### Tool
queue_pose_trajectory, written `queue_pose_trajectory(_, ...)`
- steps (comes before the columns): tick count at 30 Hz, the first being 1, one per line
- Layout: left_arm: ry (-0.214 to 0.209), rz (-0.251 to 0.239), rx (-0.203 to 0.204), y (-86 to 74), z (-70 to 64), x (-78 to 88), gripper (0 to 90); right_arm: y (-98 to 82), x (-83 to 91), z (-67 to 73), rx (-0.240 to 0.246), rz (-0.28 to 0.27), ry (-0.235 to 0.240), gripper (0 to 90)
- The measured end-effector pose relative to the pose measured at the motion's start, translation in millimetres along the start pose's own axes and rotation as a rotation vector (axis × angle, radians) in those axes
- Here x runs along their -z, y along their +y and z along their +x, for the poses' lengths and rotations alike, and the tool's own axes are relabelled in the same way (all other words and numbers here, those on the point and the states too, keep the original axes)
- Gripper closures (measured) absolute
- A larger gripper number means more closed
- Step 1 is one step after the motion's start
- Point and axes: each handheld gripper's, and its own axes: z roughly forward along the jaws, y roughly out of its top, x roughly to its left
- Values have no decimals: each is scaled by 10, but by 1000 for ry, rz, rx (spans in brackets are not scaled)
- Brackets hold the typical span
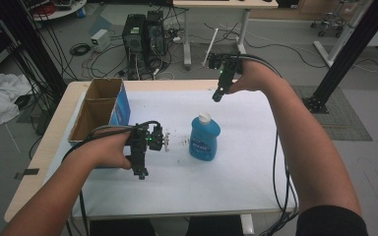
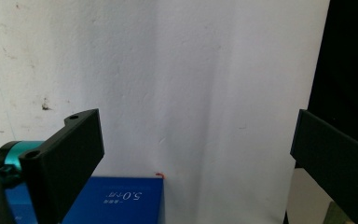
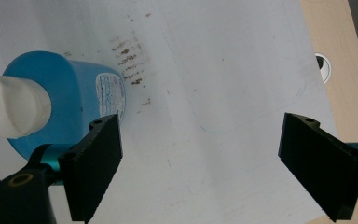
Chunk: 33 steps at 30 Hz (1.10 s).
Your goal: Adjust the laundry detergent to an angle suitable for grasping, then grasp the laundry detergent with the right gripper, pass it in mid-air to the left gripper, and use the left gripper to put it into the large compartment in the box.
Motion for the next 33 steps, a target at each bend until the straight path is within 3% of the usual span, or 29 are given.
queue_pose_trajectory(18,-12,13,-10,52,-21,22,25,-59,59,-17,-5,-15,-7,126)
queue_pose_trajectory(33,5,11,3,14,-18,48,25,-77,33,-74,-21,-7,-10,126)
